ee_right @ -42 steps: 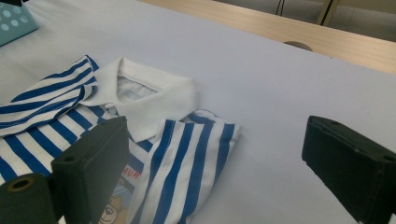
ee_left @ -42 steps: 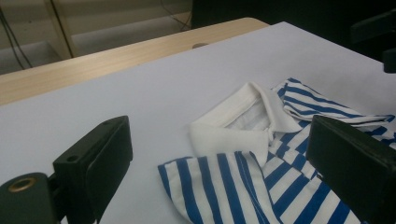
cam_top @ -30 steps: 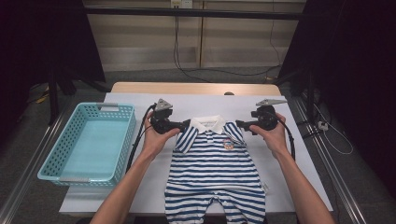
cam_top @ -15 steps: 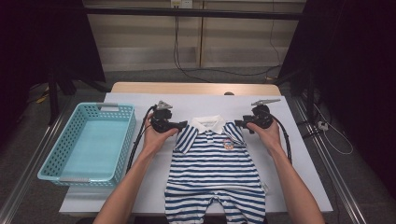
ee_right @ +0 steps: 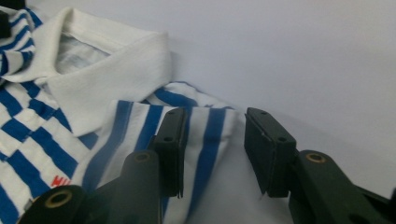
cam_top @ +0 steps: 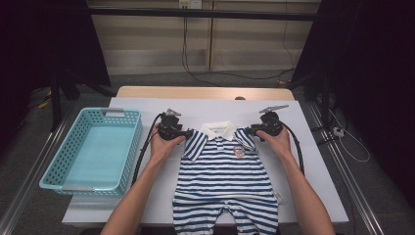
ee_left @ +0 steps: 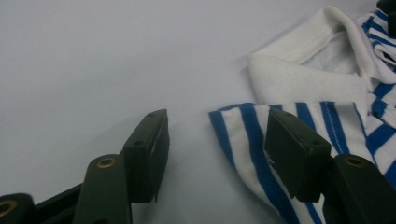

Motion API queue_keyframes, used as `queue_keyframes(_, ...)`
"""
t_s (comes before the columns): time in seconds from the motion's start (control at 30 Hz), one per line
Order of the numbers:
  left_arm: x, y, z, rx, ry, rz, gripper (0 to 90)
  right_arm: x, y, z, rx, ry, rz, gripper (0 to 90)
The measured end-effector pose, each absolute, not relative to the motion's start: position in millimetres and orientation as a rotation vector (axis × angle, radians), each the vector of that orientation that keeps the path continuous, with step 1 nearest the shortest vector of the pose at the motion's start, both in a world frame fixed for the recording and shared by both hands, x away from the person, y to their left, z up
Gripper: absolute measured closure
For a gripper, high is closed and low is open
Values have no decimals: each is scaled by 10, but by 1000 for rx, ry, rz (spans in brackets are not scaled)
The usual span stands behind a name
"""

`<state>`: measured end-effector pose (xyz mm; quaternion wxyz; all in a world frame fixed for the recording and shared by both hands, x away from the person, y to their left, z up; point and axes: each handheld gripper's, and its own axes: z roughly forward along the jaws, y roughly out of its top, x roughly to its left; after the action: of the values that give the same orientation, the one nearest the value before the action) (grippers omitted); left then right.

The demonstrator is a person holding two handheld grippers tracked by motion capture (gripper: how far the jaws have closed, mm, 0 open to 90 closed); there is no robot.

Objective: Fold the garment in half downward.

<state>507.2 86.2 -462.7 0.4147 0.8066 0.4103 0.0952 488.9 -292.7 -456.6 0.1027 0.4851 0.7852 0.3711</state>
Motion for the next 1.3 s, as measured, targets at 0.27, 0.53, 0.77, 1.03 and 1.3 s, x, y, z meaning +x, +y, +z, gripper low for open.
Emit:
queue_keyframes(0.27, 5033, 786, -4623, 2108, 938, 296, 533, 4891, -2897, -4568, 1431, 2322, 1086, 654)
queue_keyframes(0.53, 5077, 789, -4625, 2096, 945, 247, 661, 4905, -2866, -4564, 1416, 2344, 1088, 747)
queue_keyframes(0.77, 5092, 785, -4619, 2115, 923, 197, 813, 4925, -2848, -4590, 1418, 2350, 1134, 861)
queue_keyframes(1.03, 5116, 785, -4626, 2054, 983, 182, 867, 4936, -2878, -4550, 1432, 2285, 1179, 873)
queue_keyframes(1.3, 5161, 787, -4516, 2011, 960, 236, 867, 4938, -2923, -4422, 1405, 2224, 1217, 874)
